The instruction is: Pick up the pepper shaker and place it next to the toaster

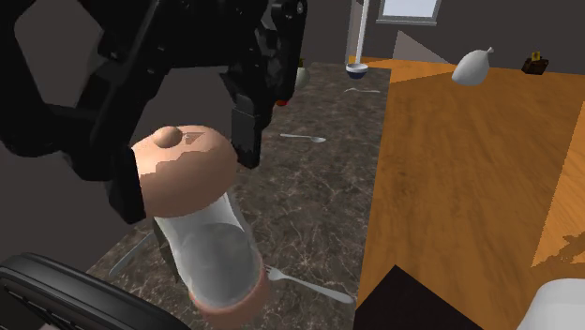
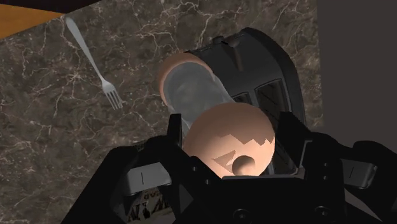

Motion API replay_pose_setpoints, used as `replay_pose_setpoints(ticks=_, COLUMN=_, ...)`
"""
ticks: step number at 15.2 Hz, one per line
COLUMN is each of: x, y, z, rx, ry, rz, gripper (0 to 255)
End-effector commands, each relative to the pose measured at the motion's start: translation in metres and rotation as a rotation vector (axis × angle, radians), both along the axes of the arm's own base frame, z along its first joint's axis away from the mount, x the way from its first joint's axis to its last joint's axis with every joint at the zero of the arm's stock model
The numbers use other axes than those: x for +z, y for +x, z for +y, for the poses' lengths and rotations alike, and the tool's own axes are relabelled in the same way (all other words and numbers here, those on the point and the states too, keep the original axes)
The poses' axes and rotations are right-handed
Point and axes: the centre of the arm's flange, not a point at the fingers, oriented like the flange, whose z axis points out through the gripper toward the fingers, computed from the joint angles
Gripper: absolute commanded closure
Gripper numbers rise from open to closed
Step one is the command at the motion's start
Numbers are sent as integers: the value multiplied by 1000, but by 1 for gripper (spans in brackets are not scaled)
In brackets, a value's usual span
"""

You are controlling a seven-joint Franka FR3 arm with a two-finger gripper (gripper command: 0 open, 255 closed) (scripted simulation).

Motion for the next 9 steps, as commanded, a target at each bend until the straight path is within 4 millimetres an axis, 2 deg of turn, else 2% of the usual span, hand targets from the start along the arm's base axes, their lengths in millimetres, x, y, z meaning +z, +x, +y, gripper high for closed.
replay_pose_setpoints(ticks=1, x=1, y=-13, z=23, rx=-2, ry=0, rz=0, gripper=255)
replay_pose_setpoints(ticks=9, x=1, y=-62, z=116, rx=-2, ry=0, rz=0, gripper=255)
